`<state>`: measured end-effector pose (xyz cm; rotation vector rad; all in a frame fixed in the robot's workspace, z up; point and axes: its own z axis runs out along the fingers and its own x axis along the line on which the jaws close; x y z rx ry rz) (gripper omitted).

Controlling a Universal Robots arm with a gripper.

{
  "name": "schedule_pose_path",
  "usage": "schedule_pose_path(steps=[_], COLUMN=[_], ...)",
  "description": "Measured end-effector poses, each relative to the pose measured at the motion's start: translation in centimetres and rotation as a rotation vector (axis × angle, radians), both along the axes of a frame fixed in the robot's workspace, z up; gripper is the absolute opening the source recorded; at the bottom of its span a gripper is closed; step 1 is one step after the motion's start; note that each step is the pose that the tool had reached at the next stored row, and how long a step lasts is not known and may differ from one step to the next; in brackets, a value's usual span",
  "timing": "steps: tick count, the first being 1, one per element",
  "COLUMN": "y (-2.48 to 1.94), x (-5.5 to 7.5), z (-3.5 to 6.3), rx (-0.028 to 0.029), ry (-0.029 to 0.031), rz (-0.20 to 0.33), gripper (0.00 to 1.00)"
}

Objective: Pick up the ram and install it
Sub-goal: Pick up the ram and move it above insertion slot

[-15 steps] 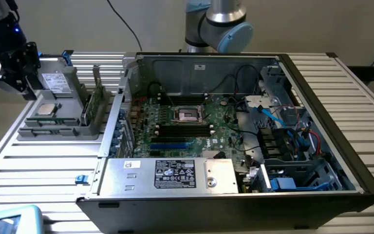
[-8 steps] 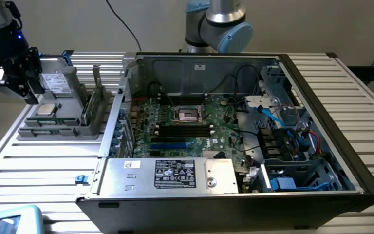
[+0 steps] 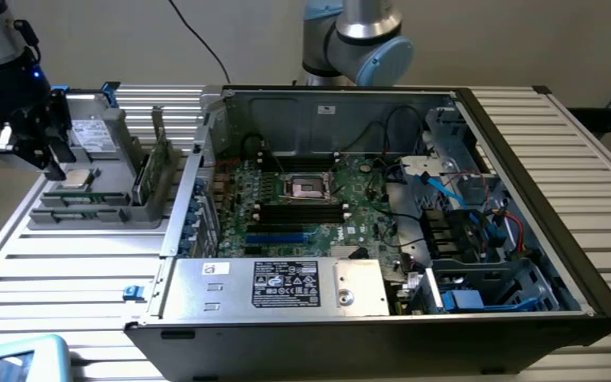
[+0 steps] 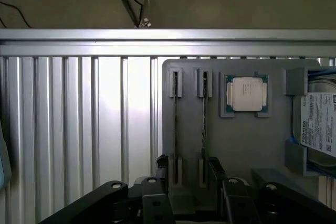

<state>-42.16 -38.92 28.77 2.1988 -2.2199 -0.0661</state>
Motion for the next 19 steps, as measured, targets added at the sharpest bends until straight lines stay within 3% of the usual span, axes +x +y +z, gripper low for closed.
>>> schedule_pose_path(steps=[8,10,14,19], y=[-0.21,-0.21,-0.16,-0.16], x=[0.1,0.1,0.1,0.1], z=[-1.44,-1.74,-2.17,-3.07], rx=[-0.0015,-0.0065,-0.0251,-0.0255], ry=[0.0005,0.0005,0.0005,0.0004], rz=[0.000,0.000,0.000,0.000], gripper=[0.43,0.43,0.43,0.43])
